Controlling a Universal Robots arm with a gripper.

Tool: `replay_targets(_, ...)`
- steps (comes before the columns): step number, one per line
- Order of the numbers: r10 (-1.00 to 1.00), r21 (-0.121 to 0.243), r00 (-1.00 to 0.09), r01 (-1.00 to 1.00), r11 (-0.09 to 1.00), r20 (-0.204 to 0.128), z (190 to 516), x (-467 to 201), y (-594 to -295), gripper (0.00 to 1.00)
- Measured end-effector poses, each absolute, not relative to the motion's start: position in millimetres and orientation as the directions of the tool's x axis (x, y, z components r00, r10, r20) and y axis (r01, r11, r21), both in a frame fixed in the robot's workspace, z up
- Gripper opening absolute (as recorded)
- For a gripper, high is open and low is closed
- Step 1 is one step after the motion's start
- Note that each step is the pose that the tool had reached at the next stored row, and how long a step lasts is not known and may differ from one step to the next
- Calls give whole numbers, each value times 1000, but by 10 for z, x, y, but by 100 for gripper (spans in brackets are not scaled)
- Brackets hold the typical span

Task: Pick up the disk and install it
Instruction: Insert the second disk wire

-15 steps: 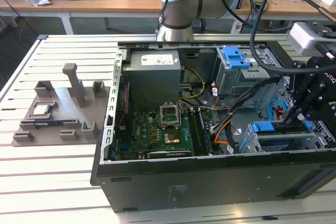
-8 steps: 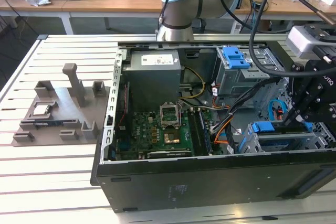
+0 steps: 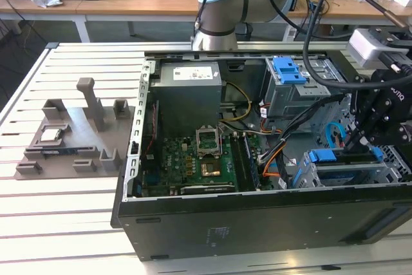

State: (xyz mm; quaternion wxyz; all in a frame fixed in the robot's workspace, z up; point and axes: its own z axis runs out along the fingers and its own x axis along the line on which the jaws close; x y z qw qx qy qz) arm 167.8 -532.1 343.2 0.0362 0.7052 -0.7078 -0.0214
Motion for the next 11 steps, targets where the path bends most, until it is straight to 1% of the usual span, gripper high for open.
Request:
replay_targets(3,-1000,81,-3,-997,4,21,3431,1678,-5323,17)
replay_targets(4,-1000,81,-3,-997,4,21,3432,1678,-5324,24)
replay_targets(8,-1000,81,-3,-997,5,21,3616,1677,-5309,24)
replay_targets(9,-1000,80,-3,-997,5,21,3676,1677,-5296,22)
replay_targets(10,-1000,80,-3,-997,5,21,3716,1677,-5289,16)
replay_targets(11,-1000,80,-3,-997,4,21,3751,1678,-5282,16)
